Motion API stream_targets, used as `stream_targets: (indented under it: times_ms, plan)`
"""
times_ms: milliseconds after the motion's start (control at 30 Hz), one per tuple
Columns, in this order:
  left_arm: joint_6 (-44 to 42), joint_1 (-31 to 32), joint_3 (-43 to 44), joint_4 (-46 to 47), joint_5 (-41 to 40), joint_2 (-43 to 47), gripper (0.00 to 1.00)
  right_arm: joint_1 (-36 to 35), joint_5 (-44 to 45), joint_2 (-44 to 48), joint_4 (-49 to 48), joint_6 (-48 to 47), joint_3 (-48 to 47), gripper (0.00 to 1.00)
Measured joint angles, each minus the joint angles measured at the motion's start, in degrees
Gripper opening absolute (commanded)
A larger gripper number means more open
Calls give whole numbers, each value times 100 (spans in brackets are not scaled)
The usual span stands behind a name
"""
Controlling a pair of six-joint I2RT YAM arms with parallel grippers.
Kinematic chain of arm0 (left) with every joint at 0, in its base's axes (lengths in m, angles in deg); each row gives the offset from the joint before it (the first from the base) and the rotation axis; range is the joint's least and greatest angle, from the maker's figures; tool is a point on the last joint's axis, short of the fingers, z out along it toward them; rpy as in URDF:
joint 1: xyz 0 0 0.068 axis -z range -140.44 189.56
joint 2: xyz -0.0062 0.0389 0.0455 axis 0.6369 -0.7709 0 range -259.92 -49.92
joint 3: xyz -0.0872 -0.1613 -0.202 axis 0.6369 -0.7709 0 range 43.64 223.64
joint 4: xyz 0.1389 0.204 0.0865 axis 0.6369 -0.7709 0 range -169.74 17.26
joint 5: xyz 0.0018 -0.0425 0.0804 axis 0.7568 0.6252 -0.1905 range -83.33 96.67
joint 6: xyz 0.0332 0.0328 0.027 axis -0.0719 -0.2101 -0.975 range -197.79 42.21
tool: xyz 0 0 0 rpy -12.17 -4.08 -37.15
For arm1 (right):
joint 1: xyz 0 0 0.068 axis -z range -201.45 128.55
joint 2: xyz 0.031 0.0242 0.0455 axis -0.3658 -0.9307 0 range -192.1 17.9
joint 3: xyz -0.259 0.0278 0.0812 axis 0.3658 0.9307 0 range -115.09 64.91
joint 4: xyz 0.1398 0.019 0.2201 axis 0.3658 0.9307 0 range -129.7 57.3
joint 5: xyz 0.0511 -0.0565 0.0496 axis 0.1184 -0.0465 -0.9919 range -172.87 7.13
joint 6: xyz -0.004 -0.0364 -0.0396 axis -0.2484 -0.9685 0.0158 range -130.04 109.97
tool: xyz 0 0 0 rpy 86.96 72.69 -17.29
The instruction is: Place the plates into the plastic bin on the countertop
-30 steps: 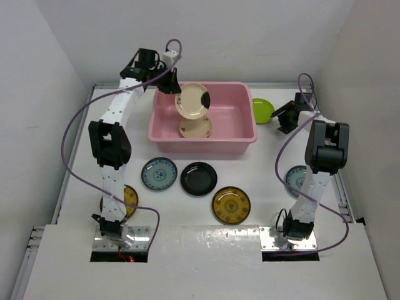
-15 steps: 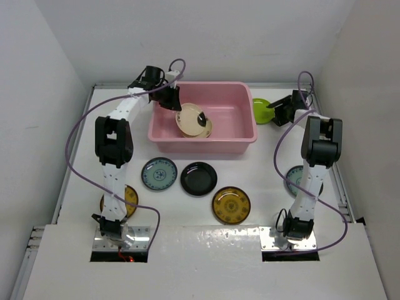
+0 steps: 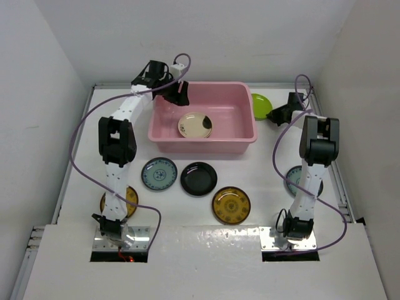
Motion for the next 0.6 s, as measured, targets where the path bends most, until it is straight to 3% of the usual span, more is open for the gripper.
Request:
stream_targets:
  times_ms: [233,333,433,600]
  plan:
    - [136,-352,538,94,221,66,71,-107,409,310,68,-179,210,0]
    - [157,-664,590,66,415,131,71,-323,1316,852,575,-339,326,0]
    - [151,-994,723,11,437,146,71,-846,2758,1655,979,-636,363,0]
    - [79,-1458,868,-66,348,225,72,-1934,4503,2857,619,-1729,238,0]
